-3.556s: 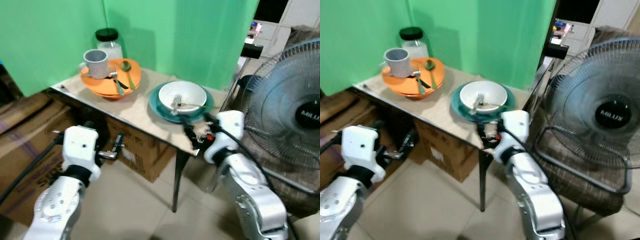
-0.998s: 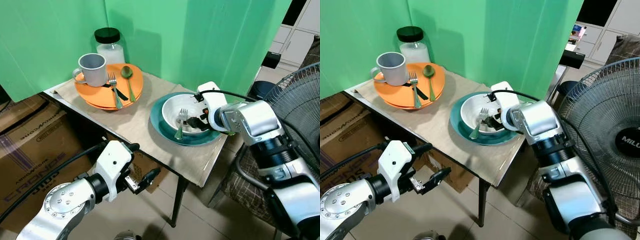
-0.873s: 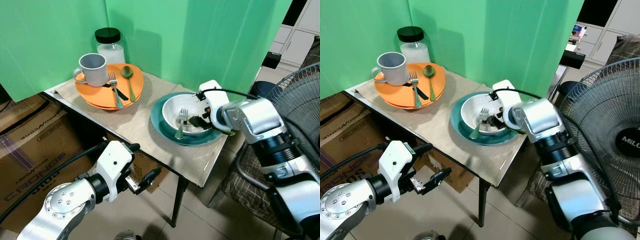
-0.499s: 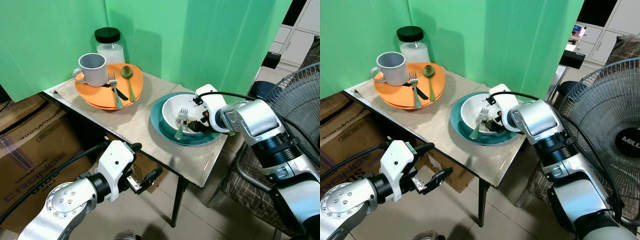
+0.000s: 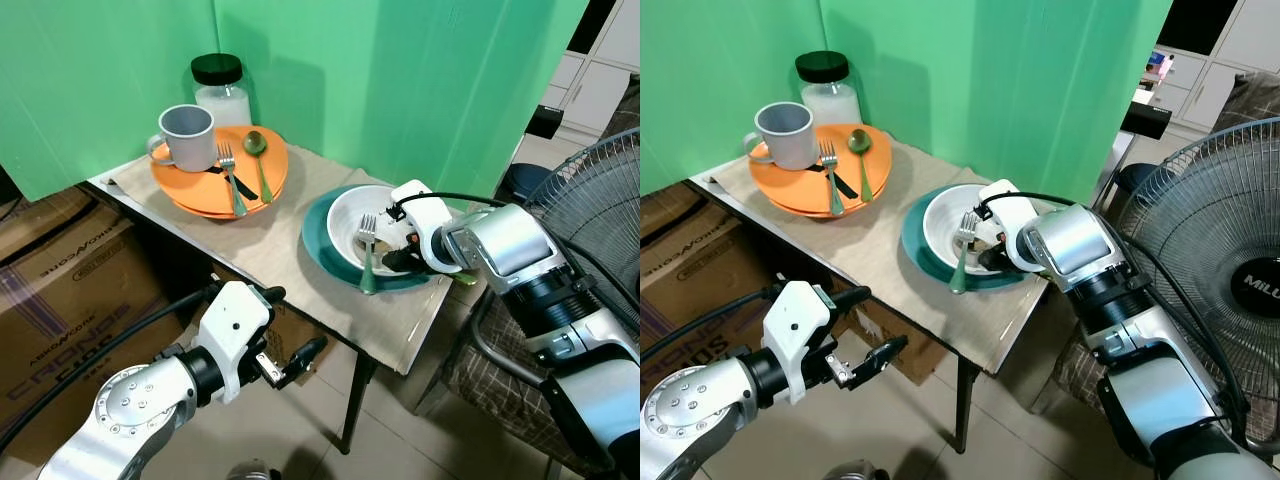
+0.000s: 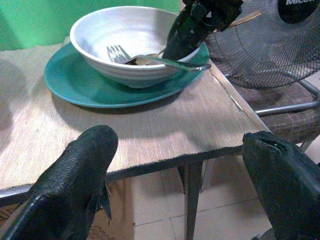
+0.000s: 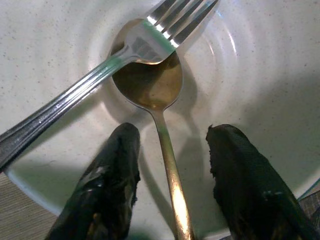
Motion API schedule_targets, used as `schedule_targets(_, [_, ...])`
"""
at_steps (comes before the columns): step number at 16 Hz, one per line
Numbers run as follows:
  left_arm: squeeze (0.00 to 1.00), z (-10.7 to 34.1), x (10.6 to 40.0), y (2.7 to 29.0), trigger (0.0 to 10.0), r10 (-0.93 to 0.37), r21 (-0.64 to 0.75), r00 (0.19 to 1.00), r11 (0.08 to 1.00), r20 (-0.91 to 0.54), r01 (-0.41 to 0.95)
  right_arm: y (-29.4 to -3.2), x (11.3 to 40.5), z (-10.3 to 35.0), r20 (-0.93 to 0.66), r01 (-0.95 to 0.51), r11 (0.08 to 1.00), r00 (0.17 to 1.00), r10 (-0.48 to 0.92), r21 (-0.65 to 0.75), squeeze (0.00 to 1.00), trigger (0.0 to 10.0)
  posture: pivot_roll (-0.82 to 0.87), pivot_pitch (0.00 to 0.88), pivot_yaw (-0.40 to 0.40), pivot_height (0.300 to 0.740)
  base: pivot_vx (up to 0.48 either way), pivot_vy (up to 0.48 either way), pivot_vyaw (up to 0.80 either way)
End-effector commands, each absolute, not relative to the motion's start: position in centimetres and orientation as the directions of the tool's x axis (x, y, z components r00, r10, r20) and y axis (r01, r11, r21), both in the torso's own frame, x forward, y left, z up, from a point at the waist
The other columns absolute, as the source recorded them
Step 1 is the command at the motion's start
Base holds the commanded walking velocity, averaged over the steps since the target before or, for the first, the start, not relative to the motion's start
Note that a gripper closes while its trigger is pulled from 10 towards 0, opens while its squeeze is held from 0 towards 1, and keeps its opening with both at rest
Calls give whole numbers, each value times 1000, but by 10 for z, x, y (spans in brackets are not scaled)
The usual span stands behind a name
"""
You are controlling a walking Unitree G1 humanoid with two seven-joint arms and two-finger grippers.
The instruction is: Setting the table
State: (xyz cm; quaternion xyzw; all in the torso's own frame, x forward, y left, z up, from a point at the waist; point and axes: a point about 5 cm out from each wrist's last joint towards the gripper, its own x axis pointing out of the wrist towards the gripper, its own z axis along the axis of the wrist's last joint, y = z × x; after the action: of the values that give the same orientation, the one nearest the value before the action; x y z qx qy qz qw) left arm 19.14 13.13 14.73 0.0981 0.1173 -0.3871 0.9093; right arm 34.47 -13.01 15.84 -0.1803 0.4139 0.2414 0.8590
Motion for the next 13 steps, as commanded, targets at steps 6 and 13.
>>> schedule_targets(6, [0,148,191,129,10000,-686,87,670,677,-284,730,-135,347,151,-811,-557,822,531,245,-117,0,0,92,0,-28,740,0,0,0])
schedule_targets(13, [0,147,191,127,10000,-696,87,656,664,-292,742,-136,350,152,-806,-562,816,541,240,-134,0,0,89,0,-32,740,0,0,0])
